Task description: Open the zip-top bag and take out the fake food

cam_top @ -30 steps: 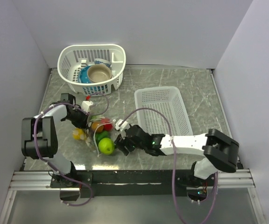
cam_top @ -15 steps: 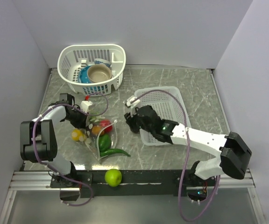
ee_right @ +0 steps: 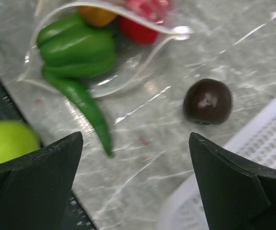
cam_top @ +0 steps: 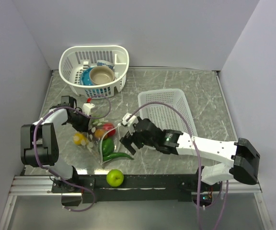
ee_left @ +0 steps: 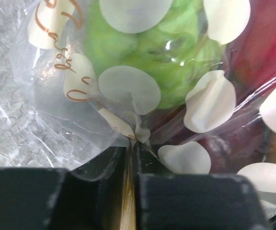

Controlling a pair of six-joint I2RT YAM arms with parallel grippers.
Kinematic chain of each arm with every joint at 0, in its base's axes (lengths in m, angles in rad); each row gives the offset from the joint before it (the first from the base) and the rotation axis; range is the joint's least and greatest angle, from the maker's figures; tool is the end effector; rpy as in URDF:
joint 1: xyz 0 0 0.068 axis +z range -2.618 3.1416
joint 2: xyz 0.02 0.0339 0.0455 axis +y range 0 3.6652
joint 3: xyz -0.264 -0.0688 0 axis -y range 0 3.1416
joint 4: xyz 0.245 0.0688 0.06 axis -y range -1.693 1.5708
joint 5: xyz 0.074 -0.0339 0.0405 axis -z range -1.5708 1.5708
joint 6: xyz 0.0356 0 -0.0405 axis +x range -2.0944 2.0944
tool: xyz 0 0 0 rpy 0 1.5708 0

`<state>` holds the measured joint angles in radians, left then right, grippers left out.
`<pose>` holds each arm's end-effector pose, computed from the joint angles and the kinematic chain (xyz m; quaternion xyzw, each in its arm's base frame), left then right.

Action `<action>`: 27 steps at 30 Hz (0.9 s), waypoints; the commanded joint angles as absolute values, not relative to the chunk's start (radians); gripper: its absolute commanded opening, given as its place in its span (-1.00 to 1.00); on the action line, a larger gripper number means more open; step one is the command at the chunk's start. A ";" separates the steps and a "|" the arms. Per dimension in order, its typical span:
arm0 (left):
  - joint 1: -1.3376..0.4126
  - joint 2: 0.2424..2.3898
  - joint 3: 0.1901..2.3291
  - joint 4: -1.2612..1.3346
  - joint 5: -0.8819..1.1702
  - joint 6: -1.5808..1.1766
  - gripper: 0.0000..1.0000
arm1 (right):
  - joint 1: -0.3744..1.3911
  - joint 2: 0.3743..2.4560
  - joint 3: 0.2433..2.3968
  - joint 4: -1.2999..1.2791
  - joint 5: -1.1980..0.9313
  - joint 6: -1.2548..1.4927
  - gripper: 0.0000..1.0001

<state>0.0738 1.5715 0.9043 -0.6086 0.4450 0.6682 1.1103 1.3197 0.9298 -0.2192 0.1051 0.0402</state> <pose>0.2810 0.0054 0.1715 0.3135 0.9130 -0.1515 0.2127 0.1338 0.2613 0.2690 -0.4305 0.7740 0.2122 0.4129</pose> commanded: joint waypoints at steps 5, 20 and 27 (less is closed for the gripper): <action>0.061 1.580 0.942 -0.584 0.405 0.577 -0.87 | 1.008 1.276 0.921 -0.108 0.053 0.292 1.00; 0.058 1.614 0.979 -0.594 0.408 0.555 -0.88 | 1.328 1.531 1.172 -0.320 0.080 0.051 1.00; 0.060 1.609 1.011 -0.597 0.410 0.531 -0.88 | 1.335 1.637 1.271 -0.382 0.003 0.040 1.00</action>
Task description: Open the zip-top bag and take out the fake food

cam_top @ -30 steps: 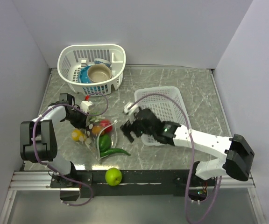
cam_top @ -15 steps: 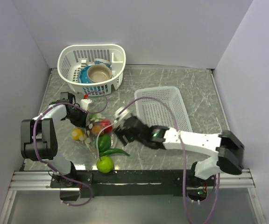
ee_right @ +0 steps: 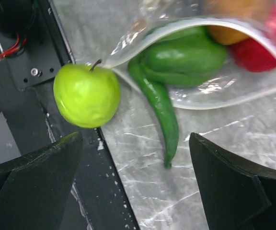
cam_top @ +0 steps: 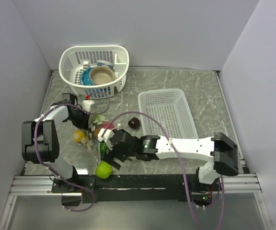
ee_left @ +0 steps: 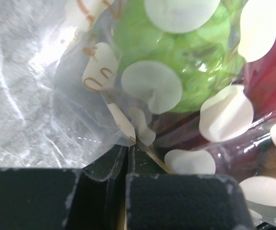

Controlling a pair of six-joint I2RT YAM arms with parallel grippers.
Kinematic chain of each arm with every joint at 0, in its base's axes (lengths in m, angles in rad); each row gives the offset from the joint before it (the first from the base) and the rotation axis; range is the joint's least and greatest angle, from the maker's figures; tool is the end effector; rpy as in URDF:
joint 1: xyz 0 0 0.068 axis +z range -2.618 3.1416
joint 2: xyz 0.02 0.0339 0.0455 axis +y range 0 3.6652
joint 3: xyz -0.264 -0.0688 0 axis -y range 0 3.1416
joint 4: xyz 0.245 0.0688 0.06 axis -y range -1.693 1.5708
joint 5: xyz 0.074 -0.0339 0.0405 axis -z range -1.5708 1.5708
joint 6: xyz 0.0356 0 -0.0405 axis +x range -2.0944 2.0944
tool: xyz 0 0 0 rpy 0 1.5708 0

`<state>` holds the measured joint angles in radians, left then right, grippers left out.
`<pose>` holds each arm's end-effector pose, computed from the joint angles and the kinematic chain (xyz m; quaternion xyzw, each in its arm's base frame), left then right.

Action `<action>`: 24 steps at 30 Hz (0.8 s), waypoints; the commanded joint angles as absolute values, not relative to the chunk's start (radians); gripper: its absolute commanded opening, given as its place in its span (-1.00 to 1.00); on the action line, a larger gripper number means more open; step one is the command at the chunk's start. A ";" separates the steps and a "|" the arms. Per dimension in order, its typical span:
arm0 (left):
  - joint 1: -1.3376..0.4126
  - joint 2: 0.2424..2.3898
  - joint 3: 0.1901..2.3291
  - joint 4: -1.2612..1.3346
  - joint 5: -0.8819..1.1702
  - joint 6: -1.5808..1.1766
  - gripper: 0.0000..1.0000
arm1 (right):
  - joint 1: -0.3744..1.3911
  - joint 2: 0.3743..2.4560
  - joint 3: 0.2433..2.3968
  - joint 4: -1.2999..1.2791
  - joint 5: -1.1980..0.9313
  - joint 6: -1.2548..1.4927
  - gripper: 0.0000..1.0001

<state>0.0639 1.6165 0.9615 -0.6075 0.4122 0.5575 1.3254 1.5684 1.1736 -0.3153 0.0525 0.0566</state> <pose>0.2956 0.0046 0.1740 0.2668 0.9302 -0.1466 0.2049 0.0872 0.3407 0.2672 -0.5296 0.7382 0.2474 0.3366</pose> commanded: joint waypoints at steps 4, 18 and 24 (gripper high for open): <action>0.060 1.603 1.023 -0.600 0.394 0.493 -0.91 | 1.367 1.764 1.336 -0.400 0.031 0.052 1.00; 0.060 1.520 0.925 -0.526 0.258 0.437 -0.93 | 1.454 1.879 1.463 -0.376 0.000 0.040 1.00; 0.061 1.514 0.916 -0.526 0.238 0.408 -0.93 | 1.483 1.850 1.433 -0.321 0.054 -0.023 1.00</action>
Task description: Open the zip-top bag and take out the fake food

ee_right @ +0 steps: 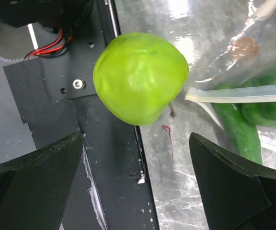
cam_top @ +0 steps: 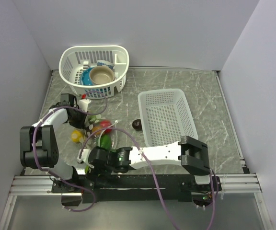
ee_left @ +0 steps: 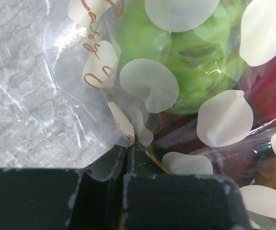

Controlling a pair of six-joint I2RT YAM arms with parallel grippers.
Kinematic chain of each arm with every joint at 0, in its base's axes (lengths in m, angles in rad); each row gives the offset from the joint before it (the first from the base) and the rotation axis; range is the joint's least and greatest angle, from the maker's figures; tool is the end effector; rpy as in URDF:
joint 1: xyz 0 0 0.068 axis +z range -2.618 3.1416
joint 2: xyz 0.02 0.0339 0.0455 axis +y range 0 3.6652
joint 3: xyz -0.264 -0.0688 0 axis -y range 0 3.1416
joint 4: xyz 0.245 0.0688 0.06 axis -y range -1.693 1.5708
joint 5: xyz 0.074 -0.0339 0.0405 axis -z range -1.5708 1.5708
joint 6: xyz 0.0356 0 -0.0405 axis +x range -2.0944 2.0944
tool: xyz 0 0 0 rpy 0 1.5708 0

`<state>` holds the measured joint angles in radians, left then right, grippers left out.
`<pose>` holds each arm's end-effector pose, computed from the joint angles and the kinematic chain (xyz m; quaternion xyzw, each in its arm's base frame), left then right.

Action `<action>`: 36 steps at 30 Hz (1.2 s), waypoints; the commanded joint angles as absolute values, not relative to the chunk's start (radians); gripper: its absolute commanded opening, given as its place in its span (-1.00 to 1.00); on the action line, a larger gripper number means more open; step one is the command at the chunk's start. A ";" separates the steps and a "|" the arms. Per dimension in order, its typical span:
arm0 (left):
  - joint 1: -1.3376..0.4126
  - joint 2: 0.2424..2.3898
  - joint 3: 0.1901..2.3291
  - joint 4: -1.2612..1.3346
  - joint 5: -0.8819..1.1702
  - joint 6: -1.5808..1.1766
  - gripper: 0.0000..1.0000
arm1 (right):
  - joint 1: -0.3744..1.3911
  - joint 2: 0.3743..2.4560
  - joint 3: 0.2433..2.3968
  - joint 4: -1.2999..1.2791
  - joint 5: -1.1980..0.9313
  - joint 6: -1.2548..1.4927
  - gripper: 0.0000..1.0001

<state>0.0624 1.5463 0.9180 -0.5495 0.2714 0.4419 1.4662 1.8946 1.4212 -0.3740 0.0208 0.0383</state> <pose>0.2885 0.0085 0.1819 0.2092 0.9493 -0.0802 0.2204 0.0448 0.4196 0.2233 -0.6096 0.7093 0.2347 0.2650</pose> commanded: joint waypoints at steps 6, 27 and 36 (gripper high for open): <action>0.060 1.496 0.894 -0.531 0.235 0.407 -0.92 | 1.488 1.911 1.479 -0.269 0.063 -0.054 1.00; 0.060 1.459 0.934 -0.595 0.241 0.425 -0.95 | 1.436 1.990 1.407 -0.143 0.003 -0.009 0.37; 0.060 1.445 0.959 -0.632 0.239 0.414 -0.99 | 1.408 1.689 1.247 -0.110 0.107 -0.035 -0.43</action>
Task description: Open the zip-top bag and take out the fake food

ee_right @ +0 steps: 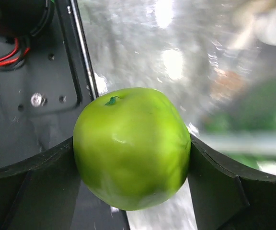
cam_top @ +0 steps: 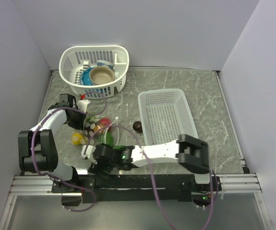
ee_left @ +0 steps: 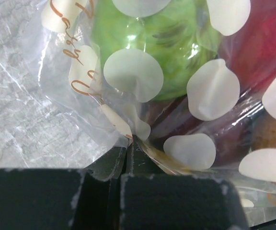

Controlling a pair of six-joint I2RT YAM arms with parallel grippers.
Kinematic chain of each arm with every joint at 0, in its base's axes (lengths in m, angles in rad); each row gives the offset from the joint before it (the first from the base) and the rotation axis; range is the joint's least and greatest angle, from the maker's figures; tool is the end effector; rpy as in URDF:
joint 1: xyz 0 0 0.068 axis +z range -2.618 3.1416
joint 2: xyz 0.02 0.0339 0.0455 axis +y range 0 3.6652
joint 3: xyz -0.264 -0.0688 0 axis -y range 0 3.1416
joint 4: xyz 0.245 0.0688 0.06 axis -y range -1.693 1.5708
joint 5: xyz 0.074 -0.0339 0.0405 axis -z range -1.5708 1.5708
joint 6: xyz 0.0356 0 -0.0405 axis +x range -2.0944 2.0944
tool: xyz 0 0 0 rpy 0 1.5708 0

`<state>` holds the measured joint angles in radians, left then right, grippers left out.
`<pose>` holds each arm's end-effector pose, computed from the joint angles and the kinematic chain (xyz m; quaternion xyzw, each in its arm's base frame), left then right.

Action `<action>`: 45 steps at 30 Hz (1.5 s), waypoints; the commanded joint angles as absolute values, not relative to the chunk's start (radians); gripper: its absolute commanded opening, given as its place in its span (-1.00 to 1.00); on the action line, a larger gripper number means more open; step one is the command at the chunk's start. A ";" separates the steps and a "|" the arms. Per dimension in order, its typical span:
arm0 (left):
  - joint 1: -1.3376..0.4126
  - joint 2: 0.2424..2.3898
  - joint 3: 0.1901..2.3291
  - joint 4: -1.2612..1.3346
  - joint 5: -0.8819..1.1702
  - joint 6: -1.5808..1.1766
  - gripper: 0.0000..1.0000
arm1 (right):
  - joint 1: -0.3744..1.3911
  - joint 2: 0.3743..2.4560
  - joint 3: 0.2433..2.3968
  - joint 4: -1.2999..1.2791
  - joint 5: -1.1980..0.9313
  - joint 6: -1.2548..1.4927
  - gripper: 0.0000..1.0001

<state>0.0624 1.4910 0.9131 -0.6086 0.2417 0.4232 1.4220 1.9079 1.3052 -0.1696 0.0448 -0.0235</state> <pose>0.2776 0.0088 0.1924 0.1975 0.9545 -0.0693 0.2125 0.0641 0.4168 0.1967 -0.6027 0.6966 0.2343 0.3107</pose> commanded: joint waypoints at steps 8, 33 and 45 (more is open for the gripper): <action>0.063 1.439 1.051 -0.709 0.285 0.402 -0.98 | 1.286 1.313 1.076 -0.106 0.236 -0.003 -0.40; 0.057 1.450 1.032 -0.701 0.285 0.397 -0.99 | 0.828 1.466 1.184 -0.276 0.687 0.184 1.00; 0.055 1.471 1.032 -0.675 0.259 0.408 -0.98 | 1.163 1.505 1.055 -0.155 0.057 -0.080 0.80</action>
<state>0.0593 1.4590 1.0325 -0.7071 0.2745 0.4011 1.1690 1.4879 1.1213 -0.1791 0.3161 0.0174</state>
